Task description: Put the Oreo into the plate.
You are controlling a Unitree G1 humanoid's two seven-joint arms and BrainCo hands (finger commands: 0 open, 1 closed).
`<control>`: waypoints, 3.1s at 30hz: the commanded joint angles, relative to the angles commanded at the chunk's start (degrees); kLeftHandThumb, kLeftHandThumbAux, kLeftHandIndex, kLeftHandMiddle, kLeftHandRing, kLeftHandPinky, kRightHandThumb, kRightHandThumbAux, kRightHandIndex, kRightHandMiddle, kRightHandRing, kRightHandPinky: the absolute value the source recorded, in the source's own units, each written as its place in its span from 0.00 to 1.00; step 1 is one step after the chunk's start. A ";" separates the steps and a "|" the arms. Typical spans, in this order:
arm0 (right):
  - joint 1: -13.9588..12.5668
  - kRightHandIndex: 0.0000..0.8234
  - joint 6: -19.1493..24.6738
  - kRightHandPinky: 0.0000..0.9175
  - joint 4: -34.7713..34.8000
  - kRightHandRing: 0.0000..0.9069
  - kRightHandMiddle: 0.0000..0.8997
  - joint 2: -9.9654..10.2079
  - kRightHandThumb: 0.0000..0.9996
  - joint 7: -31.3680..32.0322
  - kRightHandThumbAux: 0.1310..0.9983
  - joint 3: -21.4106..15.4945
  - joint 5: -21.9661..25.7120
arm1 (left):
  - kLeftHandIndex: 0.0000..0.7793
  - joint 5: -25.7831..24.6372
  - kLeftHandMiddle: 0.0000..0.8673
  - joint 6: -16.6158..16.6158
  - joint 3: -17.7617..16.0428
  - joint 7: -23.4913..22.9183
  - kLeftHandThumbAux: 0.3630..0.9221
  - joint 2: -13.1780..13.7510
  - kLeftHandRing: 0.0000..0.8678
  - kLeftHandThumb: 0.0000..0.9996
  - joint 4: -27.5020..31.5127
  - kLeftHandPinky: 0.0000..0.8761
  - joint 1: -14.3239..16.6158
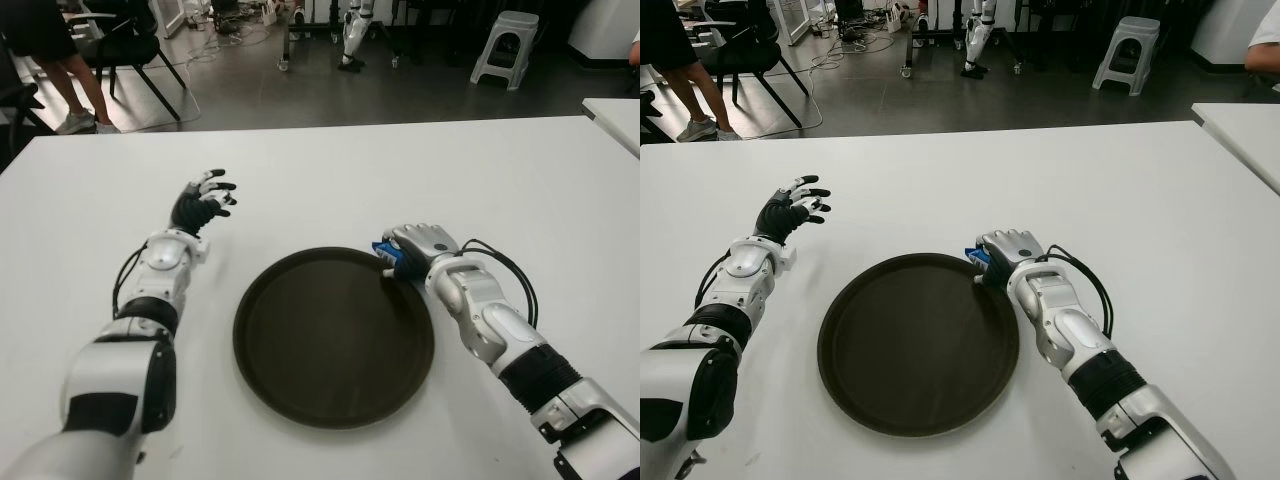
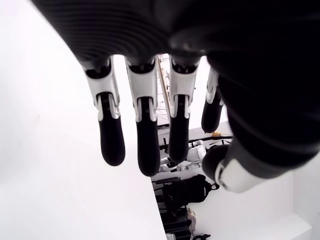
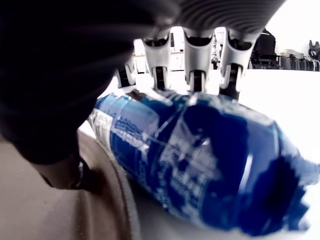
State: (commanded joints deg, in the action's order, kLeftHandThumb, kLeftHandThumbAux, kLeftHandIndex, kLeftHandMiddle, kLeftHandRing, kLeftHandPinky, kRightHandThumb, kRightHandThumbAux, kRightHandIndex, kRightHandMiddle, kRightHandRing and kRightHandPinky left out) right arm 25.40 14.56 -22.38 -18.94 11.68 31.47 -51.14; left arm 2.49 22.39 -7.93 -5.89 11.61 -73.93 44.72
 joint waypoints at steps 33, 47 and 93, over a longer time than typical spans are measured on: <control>-0.45 0.52 -1.14 0.78 0.75 0.79 0.79 0.55 0.68 -4.86 0.70 -2.53 2.42 | 0.27 0.90 0.36 -0.57 0.73 1.30 0.55 -0.05 0.41 0.24 -0.31 0.45 0.32; -0.80 0.52 -0.57 0.78 1.40 0.78 0.78 0.95 0.68 -4.86 0.70 -3.44 2.95 | 0.24 0.85 0.35 -0.24 0.62 1.51 0.58 -0.13 0.41 0.25 -0.25 0.45 0.17; -1.47 0.52 -1.30 0.79 1.49 0.80 0.80 1.42 0.68 -8.88 0.70 -4.59 3.45 | 0.26 1.76 0.35 -0.24 1.61 2.74 0.56 -0.08 0.39 0.23 -0.41 0.43 0.29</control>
State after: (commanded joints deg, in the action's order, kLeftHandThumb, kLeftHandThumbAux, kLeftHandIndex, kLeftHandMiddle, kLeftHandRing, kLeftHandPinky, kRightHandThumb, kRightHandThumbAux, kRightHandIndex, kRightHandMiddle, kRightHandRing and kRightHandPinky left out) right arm 23.93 13.26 -20.89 -17.52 2.80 26.89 -47.69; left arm 4.26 22.15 -6.32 -3.15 11.53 -74.34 45.01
